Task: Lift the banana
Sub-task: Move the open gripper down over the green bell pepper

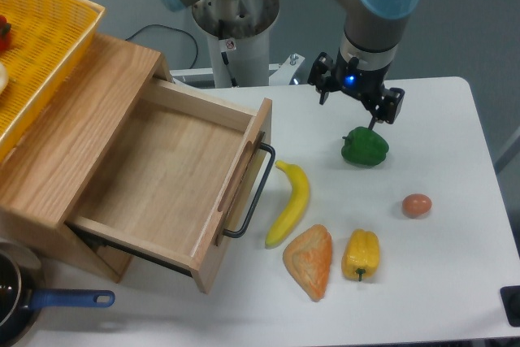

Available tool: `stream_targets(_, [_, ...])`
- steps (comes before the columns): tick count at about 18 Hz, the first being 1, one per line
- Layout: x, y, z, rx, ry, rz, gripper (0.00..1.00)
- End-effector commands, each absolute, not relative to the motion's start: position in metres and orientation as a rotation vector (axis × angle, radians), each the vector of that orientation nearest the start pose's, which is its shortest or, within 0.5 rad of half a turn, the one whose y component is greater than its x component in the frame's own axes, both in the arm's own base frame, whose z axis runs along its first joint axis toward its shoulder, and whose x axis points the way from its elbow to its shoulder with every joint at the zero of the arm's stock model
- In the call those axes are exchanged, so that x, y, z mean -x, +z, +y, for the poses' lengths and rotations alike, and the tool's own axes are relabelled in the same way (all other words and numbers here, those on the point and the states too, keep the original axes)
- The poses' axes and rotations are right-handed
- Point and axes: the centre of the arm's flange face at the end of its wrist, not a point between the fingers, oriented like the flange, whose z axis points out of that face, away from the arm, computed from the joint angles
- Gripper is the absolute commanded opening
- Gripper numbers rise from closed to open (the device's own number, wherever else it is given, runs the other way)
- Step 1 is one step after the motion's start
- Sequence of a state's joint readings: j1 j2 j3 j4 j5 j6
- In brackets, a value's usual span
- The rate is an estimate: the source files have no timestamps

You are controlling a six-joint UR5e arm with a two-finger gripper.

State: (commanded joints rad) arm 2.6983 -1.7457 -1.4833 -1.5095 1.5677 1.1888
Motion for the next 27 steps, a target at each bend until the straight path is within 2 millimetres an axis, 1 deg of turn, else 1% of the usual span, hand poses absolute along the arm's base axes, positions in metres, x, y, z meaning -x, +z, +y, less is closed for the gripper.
stream_targets(3, [0.45, 0.443, 0.361, 3.146, -0.051, 0.092, 1.0])
stream_targets(5, [0.453, 0.44, 0.357, 3.145, -0.062, 0.075, 1.0])
stream_targets(8, [0.457, 0.428, 0.356, 3.127, -0.085, 0.033, 1.0])
stream_targets(11, [0.458, 0.416, 0.353, 3.151, -0.111, 0.011, 1.0])
stream_targets(12, [0.46, 0.409, 0.353, 3.154, -0.127, 0.009, 1.0])
stream_targets(14, [0.468, 0.406, 0.345, 3.15, -0.124, -0.033, 1.0])
stream_targets(17, [0.476, 0.398, 0.34, 3.146, -0.147, -0.057, 1.0])
stream_targets(19, [0.481, 0.388, 0.342, 3.151, -0.169, -0.084, 1.0])
stream_targets(20, [0.485, 0.381, 0.344, 3.15, -0.167, -0.13, 1.0])
stream_targets(22, [0.493, 0.371, 0.351, 3.137, -0.123, -0.197, 1.0])
stream_targets(24, [0.498, 0.356, 0.366, 3.122, -0.091, -0.179, 1.0])
stream_targets(25, [0.498, 0.352, 0.371, 3.109, -0.091, -0.169, 1.0])
stream_targets(27, [0.498, 0.343, 0.377, 3.089, -0.127, -0.171, 1.0])
